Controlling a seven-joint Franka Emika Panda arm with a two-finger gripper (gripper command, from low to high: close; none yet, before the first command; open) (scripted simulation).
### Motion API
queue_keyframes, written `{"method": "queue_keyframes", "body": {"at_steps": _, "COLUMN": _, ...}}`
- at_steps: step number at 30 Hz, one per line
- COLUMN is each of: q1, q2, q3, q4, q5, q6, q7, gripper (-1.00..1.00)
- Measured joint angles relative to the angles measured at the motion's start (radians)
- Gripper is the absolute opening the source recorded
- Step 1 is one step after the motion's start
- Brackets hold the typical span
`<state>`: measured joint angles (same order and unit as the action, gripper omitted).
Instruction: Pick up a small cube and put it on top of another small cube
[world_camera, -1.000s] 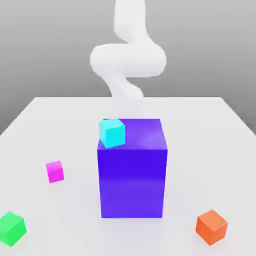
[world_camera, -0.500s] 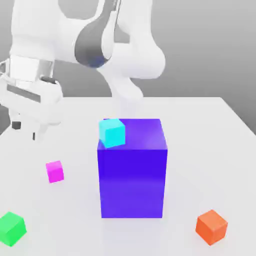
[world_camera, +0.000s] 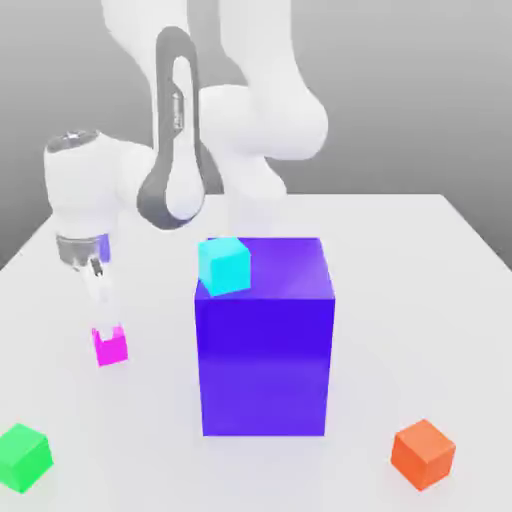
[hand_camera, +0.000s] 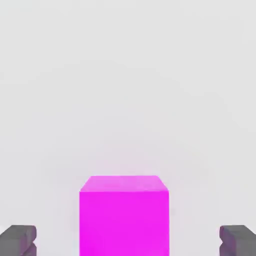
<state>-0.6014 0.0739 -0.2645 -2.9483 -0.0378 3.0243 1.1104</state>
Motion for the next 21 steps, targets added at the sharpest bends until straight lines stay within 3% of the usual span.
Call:
{"method": "queue_keyframes", "body": {"at_steps": 8, "q1": -0.213, "q2": 0.158, "q3": 0.229, "q4": 0.022, "q5": 0.083, "q6": 0.136, "q7": -0.067, "gripper": 0.00}}
{"method": "queue_keyframes", "body": {"at_steps": 9, "q1": -0.236, "q2": 0.173, "q3": 0.251, "q4": 0.023, "q5": 0.082, "q6": 0.150, "q7": -0.069, "gripper": -1.00}}
{"method": "queue_keyframes", "body": {"at_steps": 16, "q1": -0.241, "q2": 0.176, "q3": 0.254, "q4": 0.023, "q5": 0.077, "q6": 0.152, "q7": -0.065, "gripper": -1.00}}
{"method": "queue_keyframes", "body": {"at_steps": 21, "q1": -0.134, "q2": 0.092, "q3": 0.142, "q4": 0.015, "q5": 0.031, "q6": 0.080, "q7": -0.021, "gripper": -1.00}}
